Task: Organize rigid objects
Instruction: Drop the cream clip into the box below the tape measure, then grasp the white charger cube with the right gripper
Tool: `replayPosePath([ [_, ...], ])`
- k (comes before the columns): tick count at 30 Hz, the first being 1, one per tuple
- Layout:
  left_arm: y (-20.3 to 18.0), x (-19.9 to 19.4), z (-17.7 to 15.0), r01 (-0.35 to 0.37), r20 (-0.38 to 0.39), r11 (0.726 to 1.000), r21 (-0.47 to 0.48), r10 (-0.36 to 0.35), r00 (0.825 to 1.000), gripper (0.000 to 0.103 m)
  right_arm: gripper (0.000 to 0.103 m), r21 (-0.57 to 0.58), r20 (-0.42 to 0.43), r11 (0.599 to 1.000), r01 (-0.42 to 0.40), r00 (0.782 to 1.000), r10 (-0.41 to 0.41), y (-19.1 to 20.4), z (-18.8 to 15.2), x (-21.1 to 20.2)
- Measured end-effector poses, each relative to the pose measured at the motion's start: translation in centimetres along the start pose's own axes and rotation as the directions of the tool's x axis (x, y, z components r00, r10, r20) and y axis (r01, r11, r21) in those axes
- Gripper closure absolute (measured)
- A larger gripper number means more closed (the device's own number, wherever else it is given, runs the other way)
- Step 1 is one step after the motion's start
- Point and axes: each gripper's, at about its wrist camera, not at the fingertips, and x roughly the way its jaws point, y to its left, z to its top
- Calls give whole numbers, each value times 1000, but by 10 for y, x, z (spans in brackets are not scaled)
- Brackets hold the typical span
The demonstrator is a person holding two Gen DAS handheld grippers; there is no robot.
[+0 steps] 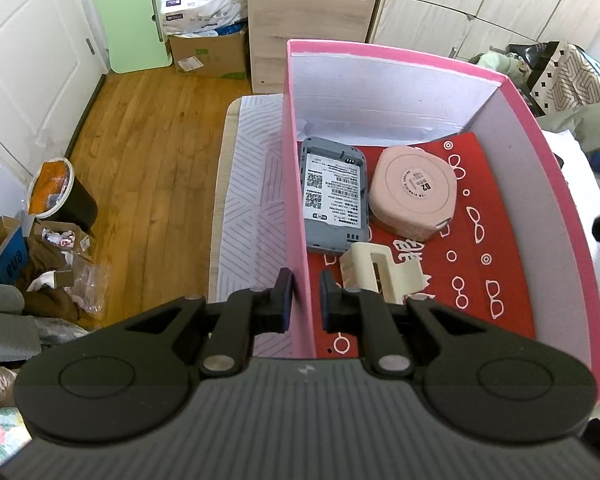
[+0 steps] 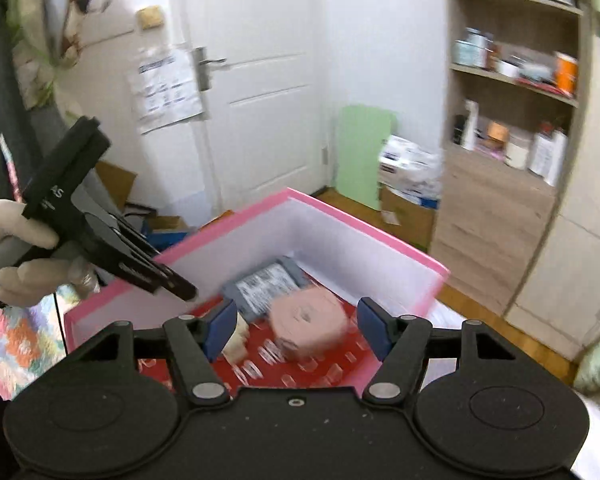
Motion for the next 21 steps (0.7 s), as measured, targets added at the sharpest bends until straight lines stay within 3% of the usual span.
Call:
replayPosePath([
  [5, -5, 0, 0, -19, 1, 999, 43, 19, 1000, 91, 32, 6, -85, 996, 90, 992, -90, -13, -31, -6],
  [14, -8, -1, -2, -25, -1, 999, 40, 25, 1000, 89, 32, 123, -230, 991, 57, 973, -28, -26, -92, -6],
  [21, -10, -1, -3, -45, 6, 997, 55, 45, 999, 89, 32, 201, -300, 970, 137, 951, -72, -32, -117, 11],
])
